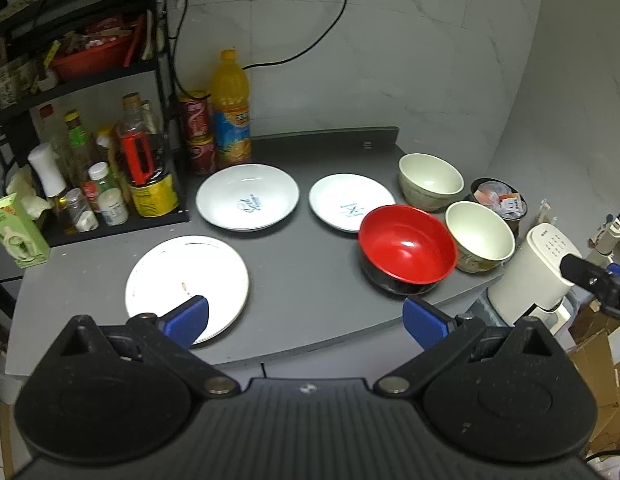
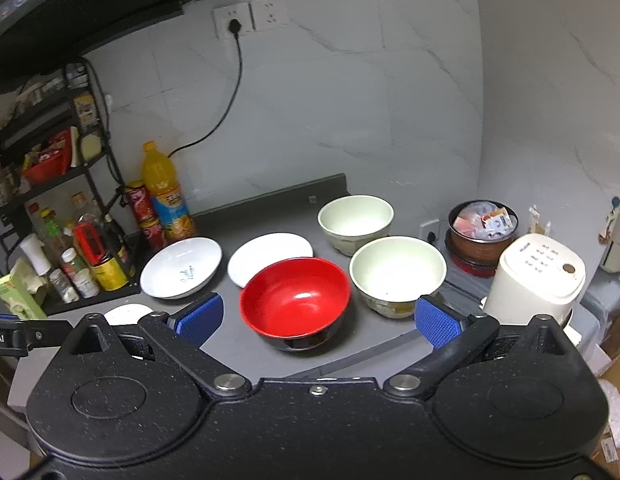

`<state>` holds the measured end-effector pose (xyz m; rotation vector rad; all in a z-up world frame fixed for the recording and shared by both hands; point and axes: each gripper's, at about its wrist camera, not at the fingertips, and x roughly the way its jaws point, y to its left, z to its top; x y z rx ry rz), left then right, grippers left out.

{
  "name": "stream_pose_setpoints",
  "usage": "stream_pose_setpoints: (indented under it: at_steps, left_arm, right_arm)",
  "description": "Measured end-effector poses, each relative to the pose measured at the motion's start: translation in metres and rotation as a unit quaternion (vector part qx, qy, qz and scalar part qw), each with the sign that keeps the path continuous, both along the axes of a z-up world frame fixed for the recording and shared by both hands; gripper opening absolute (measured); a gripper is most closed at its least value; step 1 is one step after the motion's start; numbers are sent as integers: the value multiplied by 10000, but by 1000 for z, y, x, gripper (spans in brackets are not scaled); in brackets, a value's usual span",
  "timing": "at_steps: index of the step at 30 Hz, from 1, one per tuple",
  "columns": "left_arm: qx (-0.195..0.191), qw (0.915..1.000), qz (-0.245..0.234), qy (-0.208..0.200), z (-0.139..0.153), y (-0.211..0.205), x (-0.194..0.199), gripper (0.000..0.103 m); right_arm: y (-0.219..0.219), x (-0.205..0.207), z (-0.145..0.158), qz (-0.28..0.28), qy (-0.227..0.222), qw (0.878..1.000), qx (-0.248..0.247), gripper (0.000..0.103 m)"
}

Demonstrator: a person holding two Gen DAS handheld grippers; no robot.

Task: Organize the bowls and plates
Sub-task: 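Move the right tool toward the cream bowl beside the red bowl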

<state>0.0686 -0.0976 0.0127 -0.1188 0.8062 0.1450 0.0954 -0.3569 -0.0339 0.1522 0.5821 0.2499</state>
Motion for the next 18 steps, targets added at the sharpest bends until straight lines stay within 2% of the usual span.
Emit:
stream_pose_setpoints:
  at_steps: [9,18]
  left_arm:
    - [-49,9998,-218,-4,-2,-3,39,102]
    - [2,9977,-676,-36,-11,-3,96,102]
  right_arm:
    - [3,22,-5,-312,-4,9995,-71,103]
    - [15,58,-10,-656,66,9978,-93,103]
